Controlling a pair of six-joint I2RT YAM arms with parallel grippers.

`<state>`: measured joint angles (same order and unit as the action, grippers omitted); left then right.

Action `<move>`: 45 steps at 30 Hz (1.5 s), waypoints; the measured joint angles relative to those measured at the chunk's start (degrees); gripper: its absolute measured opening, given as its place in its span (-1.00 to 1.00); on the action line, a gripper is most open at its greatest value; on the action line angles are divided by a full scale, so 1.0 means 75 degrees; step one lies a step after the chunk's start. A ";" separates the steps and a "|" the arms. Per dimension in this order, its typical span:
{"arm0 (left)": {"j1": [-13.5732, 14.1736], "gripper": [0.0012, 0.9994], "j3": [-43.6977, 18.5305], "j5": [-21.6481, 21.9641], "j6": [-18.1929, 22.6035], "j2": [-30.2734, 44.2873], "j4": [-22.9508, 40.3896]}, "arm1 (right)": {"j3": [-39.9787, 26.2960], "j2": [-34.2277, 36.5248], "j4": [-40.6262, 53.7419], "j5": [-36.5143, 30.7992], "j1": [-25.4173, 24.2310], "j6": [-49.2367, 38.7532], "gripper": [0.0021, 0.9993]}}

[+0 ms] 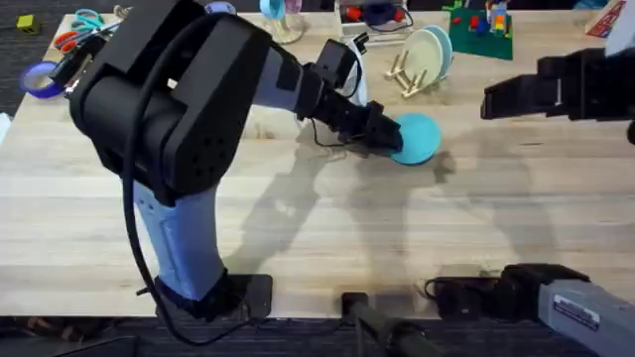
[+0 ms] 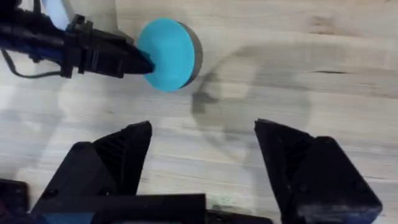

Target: Pick up the plates from the table one by one and place each into a slot on the dish rack.

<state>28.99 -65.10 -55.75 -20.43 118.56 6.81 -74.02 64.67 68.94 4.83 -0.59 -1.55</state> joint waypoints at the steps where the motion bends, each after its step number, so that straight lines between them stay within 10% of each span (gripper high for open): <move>1: 0.0000 -0.92 0.0000 0.0003 -0.0003 0.0003 0.0000 | 0.0000 0.0099 -0.0026 0.0137 -0.0102 -0.0023 0.99; 19: 0.0000 -0.92 0.0000 0.0006 -0.0023 0.0000 0.0000 | 0.0000 0.2217 -0.0235 0.3036 -0.2203 -0.1515 0.99; 45: 0.0000 -0.92 0.0000 0.0006 -0.0025 0.0002 0.0000 | 0.2363 0.4101 -0.3172 0.4799 -0.2266 -0.1772 0.99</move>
<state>28.99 -65.10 -55.70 -20.61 118.58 6.81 -56.29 95.42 45.15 40.83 -17.59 -14.84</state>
